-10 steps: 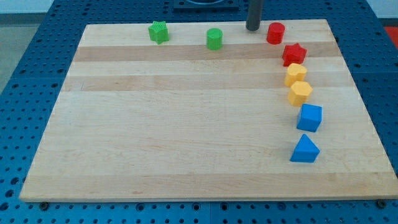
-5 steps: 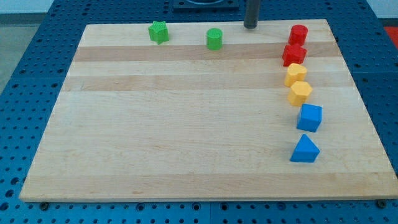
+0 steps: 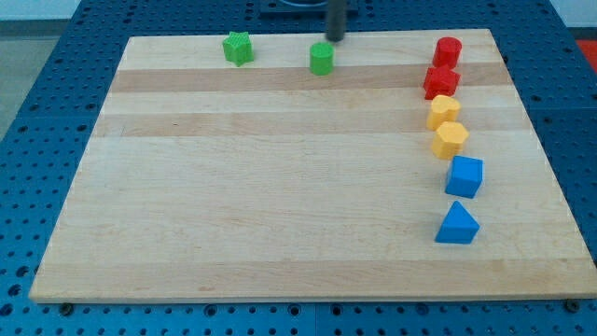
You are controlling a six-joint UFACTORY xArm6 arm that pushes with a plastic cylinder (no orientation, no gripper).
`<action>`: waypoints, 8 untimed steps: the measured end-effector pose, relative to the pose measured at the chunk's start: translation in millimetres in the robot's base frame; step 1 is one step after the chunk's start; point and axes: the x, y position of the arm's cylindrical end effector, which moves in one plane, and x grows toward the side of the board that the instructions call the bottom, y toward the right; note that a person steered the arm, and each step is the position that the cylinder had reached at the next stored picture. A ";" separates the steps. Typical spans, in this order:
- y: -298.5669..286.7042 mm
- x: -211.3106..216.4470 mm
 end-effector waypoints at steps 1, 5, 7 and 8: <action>-41.3 15.6; -35.8 47.4; -47.3 50.9; -69.3 59.9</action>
